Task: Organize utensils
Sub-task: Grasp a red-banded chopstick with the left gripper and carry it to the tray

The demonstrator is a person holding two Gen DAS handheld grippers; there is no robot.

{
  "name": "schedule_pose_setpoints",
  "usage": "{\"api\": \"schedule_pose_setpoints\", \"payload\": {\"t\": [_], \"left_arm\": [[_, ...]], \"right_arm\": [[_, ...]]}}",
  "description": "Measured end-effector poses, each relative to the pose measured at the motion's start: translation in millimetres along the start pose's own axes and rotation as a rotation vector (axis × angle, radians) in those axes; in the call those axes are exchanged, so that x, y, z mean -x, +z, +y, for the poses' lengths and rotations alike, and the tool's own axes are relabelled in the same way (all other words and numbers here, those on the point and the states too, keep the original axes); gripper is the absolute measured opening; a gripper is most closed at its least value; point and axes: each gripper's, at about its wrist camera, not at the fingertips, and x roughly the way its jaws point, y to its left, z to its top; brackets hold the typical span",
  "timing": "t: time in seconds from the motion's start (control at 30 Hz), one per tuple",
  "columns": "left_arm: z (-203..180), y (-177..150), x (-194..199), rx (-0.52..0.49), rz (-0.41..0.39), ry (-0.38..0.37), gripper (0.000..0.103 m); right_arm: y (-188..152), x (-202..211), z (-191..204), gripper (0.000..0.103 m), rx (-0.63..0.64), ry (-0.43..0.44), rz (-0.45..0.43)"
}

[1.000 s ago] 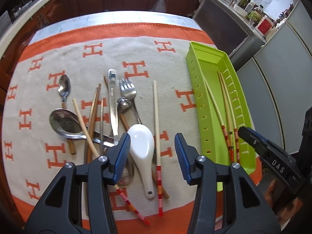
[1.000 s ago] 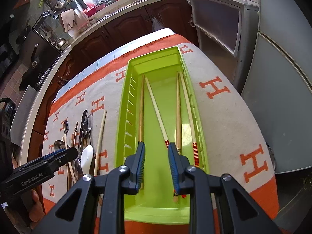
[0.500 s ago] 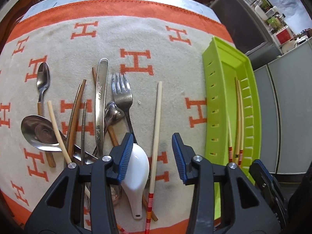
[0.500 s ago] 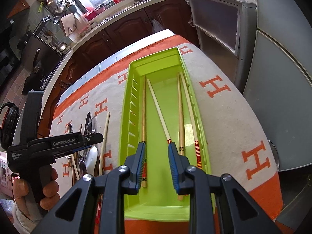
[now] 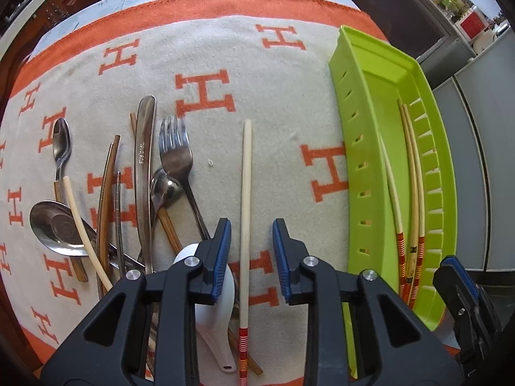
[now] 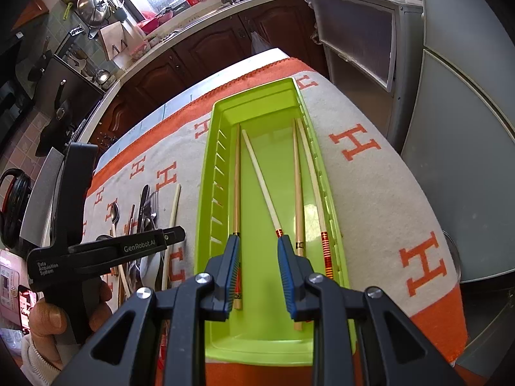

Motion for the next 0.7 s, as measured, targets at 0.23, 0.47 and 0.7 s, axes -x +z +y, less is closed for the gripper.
{"api": "schedule_pose_setpoints", "payload": {"t": [0.23, 0.47, 0.7], "left_arm": [[-5, -7, 6, 0.011, -0.009, 0.000, 0.003], [2, -26, 48, 0.023, 0.001, -0.159, 0.003], [-28, -17, 101, -0.008, -0.034, -0.334, 0.003]], "right_arm": [[2, 2, -3, 0.024, -0.016, 0.004, -0.006], [6, 9, -8, 0.024, -0.031, 0.010, -0.025], [12, 19, -16, 0.024, -0.053, 0.002, -0.061]]}}
